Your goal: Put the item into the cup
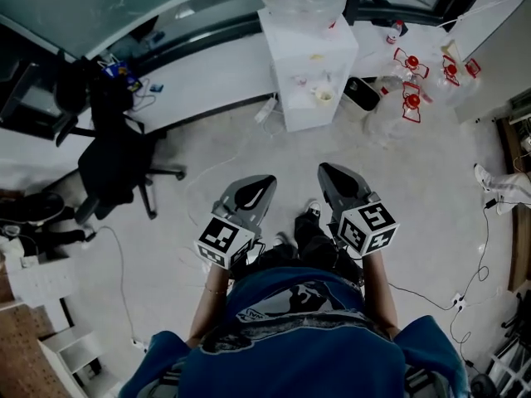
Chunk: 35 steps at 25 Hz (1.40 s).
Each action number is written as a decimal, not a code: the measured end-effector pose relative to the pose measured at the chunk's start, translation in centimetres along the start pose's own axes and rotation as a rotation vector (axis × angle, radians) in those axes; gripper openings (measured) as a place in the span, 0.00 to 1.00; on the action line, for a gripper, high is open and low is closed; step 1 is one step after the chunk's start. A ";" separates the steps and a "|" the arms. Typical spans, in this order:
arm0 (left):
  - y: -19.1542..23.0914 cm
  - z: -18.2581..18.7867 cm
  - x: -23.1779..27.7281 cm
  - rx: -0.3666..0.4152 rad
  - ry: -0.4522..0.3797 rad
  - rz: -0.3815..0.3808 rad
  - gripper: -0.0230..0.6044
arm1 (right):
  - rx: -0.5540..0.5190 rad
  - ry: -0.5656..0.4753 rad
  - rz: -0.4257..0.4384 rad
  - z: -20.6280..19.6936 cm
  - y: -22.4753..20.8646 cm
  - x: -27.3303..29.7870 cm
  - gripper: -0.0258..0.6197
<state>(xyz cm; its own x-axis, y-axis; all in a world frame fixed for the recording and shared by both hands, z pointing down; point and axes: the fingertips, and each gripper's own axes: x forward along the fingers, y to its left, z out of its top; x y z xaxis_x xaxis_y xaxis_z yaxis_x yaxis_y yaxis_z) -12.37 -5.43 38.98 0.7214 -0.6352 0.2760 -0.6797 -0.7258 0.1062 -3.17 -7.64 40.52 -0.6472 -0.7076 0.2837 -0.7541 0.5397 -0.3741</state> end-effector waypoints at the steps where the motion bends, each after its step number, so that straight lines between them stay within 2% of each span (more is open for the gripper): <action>1: -0.3 -0.3 -0.7 -0.002 -0.003 -0.002 0.06 | -0.002 0.007 0.000 -0.5 0.9 -0.2 0.04; 10: -4.2 -2.5 -5.8 0.003 -0.019 -0.088 0.06 | -0.007 -0.022 -0.027 -4.2 7.2 -3.3 0.04; 19: -7.7 -3.7 -9.0 0.027 -0.035 -0.166 0.06 | -0.052 -0.058 -0.051 -5.9 10.7 -5.9 0.04; 35: -8.9 -4.8 -12.2 0.040 -0.064 -0.168 0.06 | -0.062 -0.030 0.033 -7.1 14.3 -5.1 0.04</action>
<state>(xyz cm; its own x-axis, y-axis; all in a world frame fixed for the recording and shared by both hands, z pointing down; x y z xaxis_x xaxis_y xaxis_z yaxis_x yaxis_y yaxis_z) -15.77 10.10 39.25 0.8323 -0.5184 0.1962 -0.5438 -0.8324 0.1073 -11.43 6.90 40.03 -0.6687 -0.7020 0.2452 -0.7387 0.5893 -0.3272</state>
